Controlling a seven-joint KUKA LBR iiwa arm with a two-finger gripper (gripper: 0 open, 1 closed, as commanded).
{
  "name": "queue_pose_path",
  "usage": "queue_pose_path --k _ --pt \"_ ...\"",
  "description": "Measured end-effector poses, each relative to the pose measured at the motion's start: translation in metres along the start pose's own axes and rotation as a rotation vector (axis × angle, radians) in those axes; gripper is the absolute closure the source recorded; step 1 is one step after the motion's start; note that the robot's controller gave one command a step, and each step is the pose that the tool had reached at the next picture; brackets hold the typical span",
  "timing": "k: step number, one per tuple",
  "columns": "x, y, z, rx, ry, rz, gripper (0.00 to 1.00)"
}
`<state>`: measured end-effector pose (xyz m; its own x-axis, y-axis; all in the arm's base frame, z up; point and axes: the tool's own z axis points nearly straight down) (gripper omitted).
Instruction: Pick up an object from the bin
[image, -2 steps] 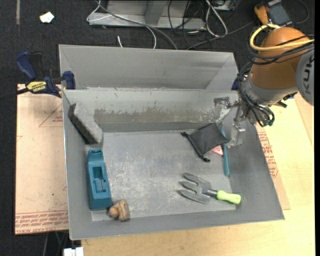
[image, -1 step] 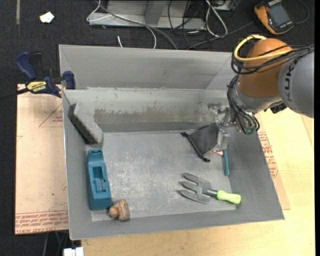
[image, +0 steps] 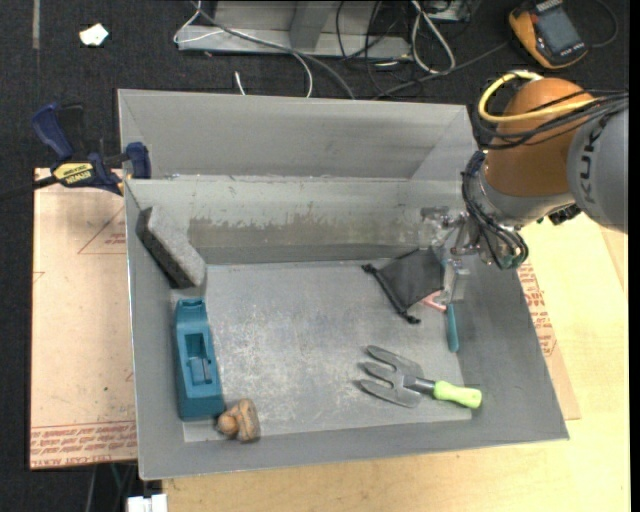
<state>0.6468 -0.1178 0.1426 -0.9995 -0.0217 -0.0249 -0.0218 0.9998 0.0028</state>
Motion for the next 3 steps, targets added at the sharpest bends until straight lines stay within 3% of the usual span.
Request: queue_pose_path --k 2,3 --pt "-0.004 0.003 0.041 -0.002 0.001 -0.030 0.00" --pt "-0.005 -0.001 0.062 -0.005 0.001 -0.190 1.00"
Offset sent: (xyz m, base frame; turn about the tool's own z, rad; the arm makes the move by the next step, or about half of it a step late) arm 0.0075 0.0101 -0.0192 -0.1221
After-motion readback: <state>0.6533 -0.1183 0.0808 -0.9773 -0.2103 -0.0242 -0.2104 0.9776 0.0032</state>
